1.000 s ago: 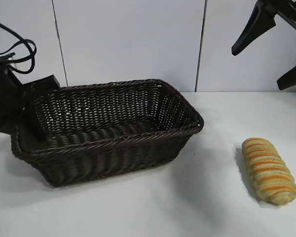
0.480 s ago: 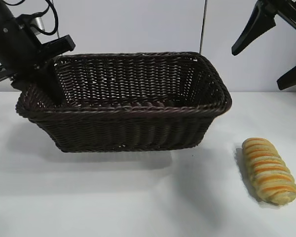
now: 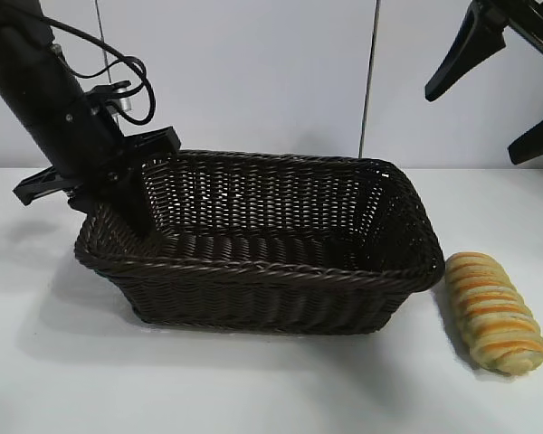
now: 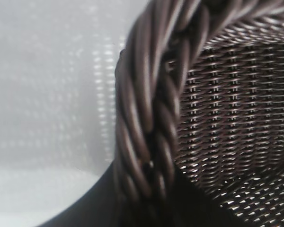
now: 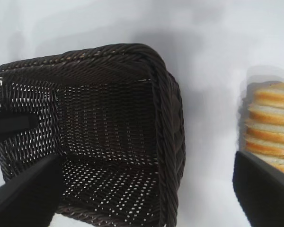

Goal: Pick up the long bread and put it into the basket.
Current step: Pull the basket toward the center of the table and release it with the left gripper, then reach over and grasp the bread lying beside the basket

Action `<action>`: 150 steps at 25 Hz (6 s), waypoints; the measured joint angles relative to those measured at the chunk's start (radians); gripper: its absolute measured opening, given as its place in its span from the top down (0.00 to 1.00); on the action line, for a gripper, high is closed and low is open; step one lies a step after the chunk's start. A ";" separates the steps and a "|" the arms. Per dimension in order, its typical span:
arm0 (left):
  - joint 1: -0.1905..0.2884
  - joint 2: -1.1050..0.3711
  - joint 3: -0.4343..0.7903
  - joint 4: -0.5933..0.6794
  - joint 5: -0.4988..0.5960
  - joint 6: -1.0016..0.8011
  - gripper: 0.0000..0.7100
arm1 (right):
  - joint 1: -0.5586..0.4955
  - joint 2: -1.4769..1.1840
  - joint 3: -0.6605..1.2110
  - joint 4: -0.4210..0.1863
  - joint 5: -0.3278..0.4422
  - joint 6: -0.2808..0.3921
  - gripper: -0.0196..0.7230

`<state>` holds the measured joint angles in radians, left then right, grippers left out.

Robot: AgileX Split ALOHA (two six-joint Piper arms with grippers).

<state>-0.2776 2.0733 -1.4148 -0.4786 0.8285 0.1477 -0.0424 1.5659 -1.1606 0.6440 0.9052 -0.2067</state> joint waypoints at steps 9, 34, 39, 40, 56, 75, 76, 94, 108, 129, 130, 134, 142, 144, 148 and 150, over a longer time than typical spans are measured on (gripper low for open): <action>0.000 0.001 -0.039 -0.015 0.092 -0.001 0.18 | 0.000 0.000 0.000 0.000 -0.007 0.000 0.04; 0.004 -0.272 -0.180 0.199 0.268 -0.136 0.03 | 0.000 0.000 0.000 0.000 -0.010 -0.011 0.04; 0.004 -0.277 -0.180 0.199 0.273 -0.140 0.03 | 0.000 0.000 0.000 0.000 -0.010 -0.018 0.04; 0.004 -0.277 -0.180 0.199 0.274 -0.141 0.03 | 0.000 0.000 0.000 0.000 -0.010 -0.019 0.04; 0.004 -0.294 -0.180 0.233 0.360 -0.120 0.03 | 0.000 0.000 0.000 0.000 -0.006 -0.022 0.04; 0.401 -0.549 -0.180 0.345 0.415 -0.107 0.03 | 0.000 0.000 0.000 0.000 -0.006 -0.030 0.04; 0.401 -0.558 -0.178 0.346 0.416 -0.102 0.03 | 0.000 0.000 0.000 0.000 -0.006 -0.032 0.04; 0.377 -1.187 0.211 0.413 0.328 -0.087 0.03 | 0.000 0.000 0.000 0.000 -0.004 -0.046 0.04; 0.317 -1.771 0.597 0.433 0.300 -0.087 0.03 | 0.000 0.000 -0.080 -0.001 0.049 -0.061 0.04; 0.317 -2.086 0.898 0.387 0.354 -0.038 0.03 | 0.000 0.000 -0.080 -0.346 0.117 0.054 0.04; 0.317 -2.086 0.899 0.387 0.353 -0.038 0.03 | 0.000 0.000 -0.080 -0.373 0.117 0.065 0.04; 0.317 -2.086 0.905 0.388 0.344 -0.038 0.03 | 0.000 0.000 -0.067 -0.439 0.104 0.080 0.04; 0.317 -2.086 0.930 0.388 0.314 -0.038 0.03 | 0.000 -0.001 0.127 -0.447 -0.077 0.082 0.04; 0.317 -2.086 0.930 0.388 0.310 -0.038 0.03 | 0.000 -0.001 0.179 -0.443 -0.141 0.082 0.04; 0.317 -2.086 0.930 0.388 0.309 -0.038 0.03 | 0.000 -0.001 0.269 -0.426 -0.261 0.082 0.04; 0.317 -2.086 0.930 0.388 0.309 -0.038 0.03 | 0.000 -0.001 0.303 -0.417 -0.314 0.082 0.04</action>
<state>0.0397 -0.0131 -0.4848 -0.0910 1.1371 0.1097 -0.0424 1.5649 -0.8574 0.2271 0.5915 -0.1246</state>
